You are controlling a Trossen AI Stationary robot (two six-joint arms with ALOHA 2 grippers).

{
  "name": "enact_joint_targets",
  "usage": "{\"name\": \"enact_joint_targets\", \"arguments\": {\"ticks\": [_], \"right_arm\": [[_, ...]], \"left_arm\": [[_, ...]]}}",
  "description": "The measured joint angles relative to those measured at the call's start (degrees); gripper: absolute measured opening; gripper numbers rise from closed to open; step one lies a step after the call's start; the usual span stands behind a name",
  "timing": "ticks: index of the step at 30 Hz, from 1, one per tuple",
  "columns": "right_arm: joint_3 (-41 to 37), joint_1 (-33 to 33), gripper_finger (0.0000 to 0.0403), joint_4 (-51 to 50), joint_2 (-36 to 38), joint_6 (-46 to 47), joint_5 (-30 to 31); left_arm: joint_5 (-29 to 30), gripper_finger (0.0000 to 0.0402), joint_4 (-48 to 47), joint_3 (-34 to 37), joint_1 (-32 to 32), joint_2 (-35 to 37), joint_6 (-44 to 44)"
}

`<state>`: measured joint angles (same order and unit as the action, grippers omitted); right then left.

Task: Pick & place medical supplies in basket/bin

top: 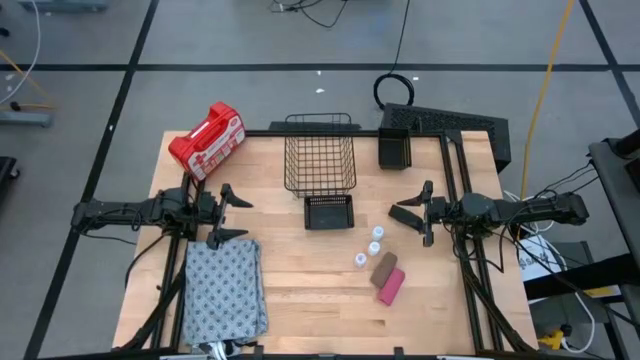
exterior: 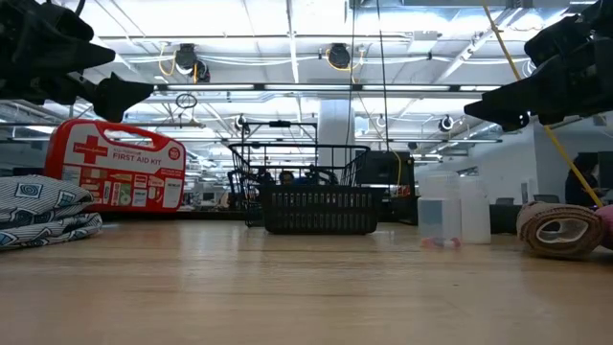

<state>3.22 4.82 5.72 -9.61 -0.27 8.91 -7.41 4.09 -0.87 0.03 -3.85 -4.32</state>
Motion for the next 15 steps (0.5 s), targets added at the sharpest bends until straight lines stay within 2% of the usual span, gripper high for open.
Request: {"name": "enact_joint_targets", "arguments": {"ticks": [10,15], "right_arm": [[0.0,0.0,0.0212,0.0,0.0,0.0,0.4],[0.0,0.0,0.0212,0.0,-0.9,-0.8,8.8]], "left_arm": [[0.0,0.0374,0.0,0.0,0.0,0.0,0.0],[0.0,0.0374,0.0,0.0,0.0,0.0,0.0]]}}
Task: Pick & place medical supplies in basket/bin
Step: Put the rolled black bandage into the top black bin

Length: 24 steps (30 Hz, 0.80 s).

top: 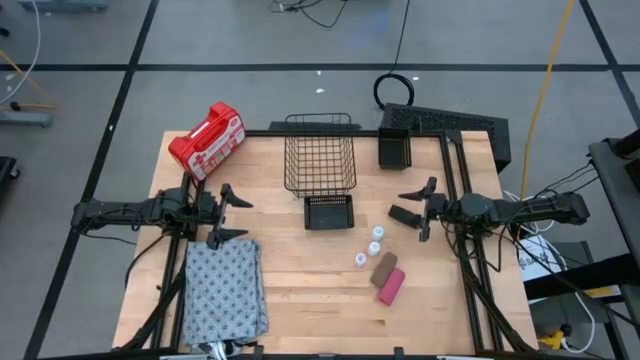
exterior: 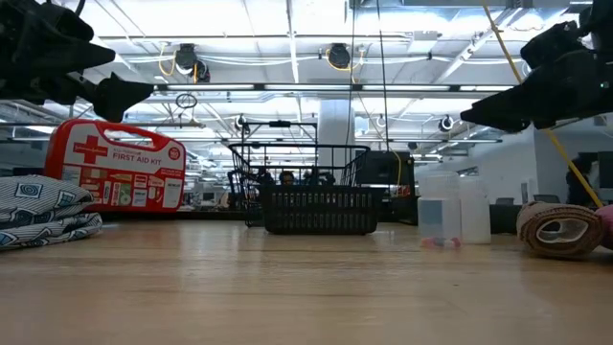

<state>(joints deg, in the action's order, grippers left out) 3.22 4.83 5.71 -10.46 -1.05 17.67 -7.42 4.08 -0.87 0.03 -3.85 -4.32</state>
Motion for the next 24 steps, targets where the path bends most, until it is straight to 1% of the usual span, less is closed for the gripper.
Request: {"name": "enact_joint_targets", "arguments": {"ticks": [24], "right_arm": [[0.0,0.0,0.0212,0.0,-0.1,-0.1,0.1]], "left_arm": [[0.0,0.0374,0.0,0.0,0.0,0.0,0.0]]}}
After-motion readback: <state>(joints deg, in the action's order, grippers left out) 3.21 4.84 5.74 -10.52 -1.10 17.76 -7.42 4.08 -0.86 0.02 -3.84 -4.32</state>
